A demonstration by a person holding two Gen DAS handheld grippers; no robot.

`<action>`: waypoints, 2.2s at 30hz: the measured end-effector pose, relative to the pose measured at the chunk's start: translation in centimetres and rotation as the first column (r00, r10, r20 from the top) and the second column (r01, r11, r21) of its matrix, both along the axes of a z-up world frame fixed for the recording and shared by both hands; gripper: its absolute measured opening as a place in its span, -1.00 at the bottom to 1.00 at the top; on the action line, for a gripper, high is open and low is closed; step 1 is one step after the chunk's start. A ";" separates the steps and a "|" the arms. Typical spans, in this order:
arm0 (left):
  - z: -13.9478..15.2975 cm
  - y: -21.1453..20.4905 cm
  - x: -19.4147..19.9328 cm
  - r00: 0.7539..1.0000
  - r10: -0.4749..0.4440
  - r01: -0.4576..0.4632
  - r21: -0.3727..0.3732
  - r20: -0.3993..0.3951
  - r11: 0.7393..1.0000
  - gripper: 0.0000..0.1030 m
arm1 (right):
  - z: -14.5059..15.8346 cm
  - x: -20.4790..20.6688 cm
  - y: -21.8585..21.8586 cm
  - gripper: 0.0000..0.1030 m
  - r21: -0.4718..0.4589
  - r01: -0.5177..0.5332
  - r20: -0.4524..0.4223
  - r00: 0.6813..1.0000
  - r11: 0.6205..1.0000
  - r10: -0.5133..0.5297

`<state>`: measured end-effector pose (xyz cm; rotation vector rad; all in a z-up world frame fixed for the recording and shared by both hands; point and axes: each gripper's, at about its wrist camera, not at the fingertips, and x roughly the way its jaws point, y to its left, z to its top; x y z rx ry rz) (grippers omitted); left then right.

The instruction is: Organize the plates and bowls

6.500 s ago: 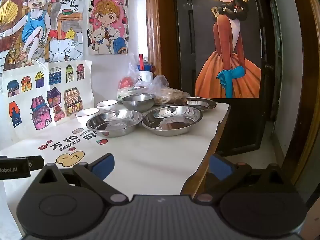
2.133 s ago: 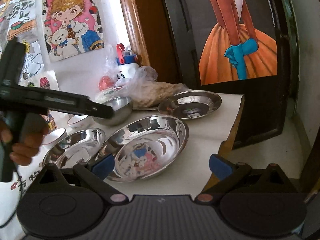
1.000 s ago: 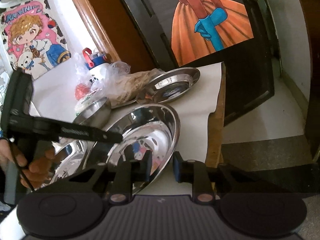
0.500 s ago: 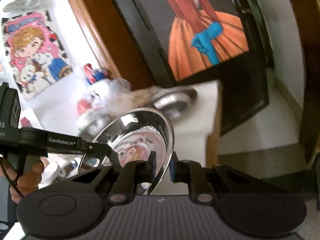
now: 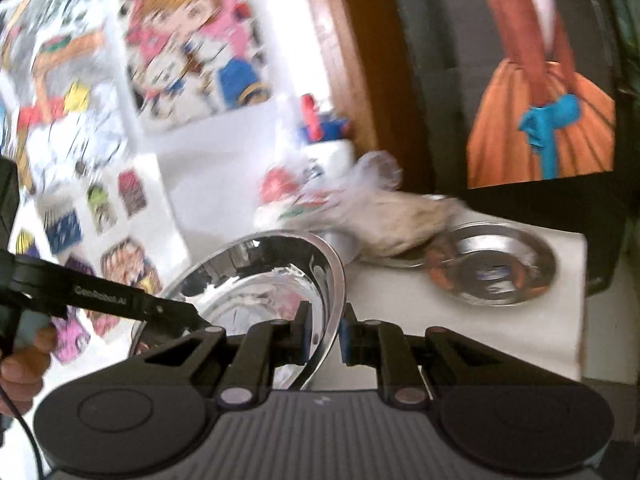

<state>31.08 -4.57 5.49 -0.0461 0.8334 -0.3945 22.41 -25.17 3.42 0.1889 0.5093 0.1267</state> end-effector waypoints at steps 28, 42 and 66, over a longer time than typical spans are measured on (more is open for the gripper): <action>-4.1 0.4 -1.1 0.992 0.122 -0.129 0.264 0.045 0.956 -0.54 | -4.7 2.1 6.0 -0.55 -0.309 -0.077 -0.025 0.997 0.948 0.073; -4.0 0.5 -1.4 0.990 0.128 -0.137 0.247 0.054 0.959 -0.36 | -4.7 0.5 5.5 0.61 -0.342 -0.039 0.076 0.995 0.939 0.069; 1.4 -4.7 -10.6 0.966 0.089 -0.097 0.020 0.243 0.995 0.98 | 0.7 -13.0 -6.1 1.00 -0.179 0.244 0.231 0.952 0.953 -0.200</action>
